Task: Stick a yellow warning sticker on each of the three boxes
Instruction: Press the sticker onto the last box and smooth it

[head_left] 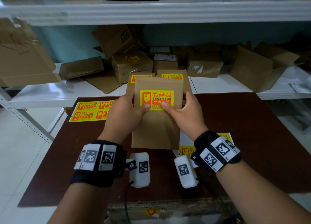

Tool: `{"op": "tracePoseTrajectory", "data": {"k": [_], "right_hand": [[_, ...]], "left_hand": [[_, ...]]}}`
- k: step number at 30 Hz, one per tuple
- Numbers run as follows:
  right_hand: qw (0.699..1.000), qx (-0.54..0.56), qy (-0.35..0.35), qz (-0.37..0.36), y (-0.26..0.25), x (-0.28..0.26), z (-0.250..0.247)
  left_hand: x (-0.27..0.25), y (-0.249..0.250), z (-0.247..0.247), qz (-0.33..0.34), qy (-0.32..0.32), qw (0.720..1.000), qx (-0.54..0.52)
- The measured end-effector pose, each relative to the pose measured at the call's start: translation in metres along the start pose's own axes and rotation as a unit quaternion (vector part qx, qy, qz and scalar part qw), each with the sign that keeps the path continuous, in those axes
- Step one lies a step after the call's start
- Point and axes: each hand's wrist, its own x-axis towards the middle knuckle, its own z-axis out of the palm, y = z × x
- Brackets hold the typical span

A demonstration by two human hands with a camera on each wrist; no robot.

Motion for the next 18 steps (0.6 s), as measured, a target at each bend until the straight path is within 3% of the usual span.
{"op": "tracePoseTrajectory", "data": {"k": [6,9,14,18], "right_hand": [[0.999,0.031,-0.037,0.001,-0.002,0.004,-0.012],[0.998,0.045,-0.038,0.002,-0.004,0.006,-0.016],[0.998,0.056,-0.012,-0.007,-0.012,-0.005,-0.001],[0.997,0.077,0.012,0.019,-0.015,-0.007,0.003]], "left_hand": [[0.0,0.0,-0.007,-0.022,-0.032,0.997,-0.063],[0.0,0.001,-0.004,-0.054,0.009,0.993,-0.107],[-0.003,0.002,0.004,-0.035,0.101,0.994,0.018],[-0.003,0.003,0.005,-0.009,0.12,0.993,-0.003]]}}
